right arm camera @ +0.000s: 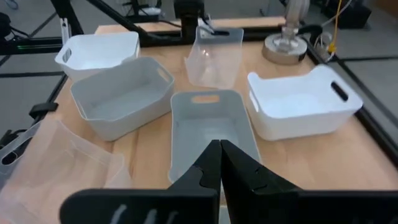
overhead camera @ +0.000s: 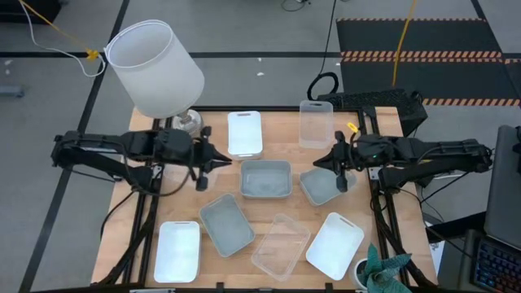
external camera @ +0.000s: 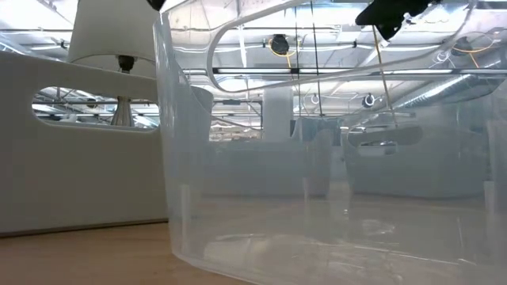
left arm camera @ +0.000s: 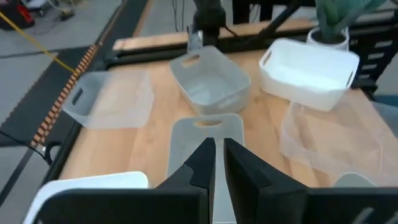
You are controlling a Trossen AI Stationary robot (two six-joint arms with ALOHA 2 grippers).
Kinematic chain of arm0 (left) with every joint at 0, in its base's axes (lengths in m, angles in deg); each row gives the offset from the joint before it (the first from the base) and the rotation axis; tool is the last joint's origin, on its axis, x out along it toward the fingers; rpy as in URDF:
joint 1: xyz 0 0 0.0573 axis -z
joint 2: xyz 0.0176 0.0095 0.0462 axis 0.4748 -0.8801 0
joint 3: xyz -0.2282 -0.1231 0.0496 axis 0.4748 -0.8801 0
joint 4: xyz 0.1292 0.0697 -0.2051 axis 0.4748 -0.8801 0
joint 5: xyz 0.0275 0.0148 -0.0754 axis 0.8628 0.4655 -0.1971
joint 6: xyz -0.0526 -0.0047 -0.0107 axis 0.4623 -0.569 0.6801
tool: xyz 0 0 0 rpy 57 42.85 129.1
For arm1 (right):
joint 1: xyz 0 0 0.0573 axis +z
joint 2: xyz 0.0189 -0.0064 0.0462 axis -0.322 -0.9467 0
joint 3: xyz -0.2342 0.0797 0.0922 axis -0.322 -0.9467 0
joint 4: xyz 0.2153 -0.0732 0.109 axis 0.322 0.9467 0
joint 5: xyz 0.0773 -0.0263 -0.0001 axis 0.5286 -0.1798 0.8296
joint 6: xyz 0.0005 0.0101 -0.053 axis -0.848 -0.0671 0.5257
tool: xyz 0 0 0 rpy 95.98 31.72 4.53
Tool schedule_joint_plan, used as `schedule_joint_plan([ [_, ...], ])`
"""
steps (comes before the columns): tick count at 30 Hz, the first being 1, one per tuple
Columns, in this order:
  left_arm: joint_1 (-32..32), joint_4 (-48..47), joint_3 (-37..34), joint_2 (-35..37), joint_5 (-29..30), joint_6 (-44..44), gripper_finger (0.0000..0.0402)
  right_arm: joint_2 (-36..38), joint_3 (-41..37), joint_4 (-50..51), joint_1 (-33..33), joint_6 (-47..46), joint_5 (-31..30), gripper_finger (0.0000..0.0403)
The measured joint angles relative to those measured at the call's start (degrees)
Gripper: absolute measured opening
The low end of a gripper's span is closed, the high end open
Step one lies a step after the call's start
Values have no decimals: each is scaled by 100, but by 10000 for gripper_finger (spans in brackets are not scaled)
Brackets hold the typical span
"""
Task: Stack baskets by color
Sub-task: Stack the bottom gray bin on the middle gray bin
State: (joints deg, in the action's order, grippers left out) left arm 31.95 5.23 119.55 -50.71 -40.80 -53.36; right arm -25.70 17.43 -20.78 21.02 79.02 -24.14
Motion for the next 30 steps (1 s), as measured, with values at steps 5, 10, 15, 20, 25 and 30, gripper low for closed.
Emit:
schedule_joint_plan([
  [5,186,301,0,-466,286,-3,37,-3,0,-20,0,281,0,0],
  [10,356,576,0,-810,293,23,37,-3,0,49,0,347,0,0],
  [15,558,-111,549,-1177,407,580,37,-3,0,43,0,497,0,0],
  [20,730,-1337,1601,-1752,529,708,37,-3,0,-32,0,498,1,0],
  [25,779,-2189,2409,-2124,531,862,37,-8,0,-30,0,585,0,0],
  [30,862,-2602,2624,-2222,481,1086,38,-8,0,14,0,655,0,0],
])
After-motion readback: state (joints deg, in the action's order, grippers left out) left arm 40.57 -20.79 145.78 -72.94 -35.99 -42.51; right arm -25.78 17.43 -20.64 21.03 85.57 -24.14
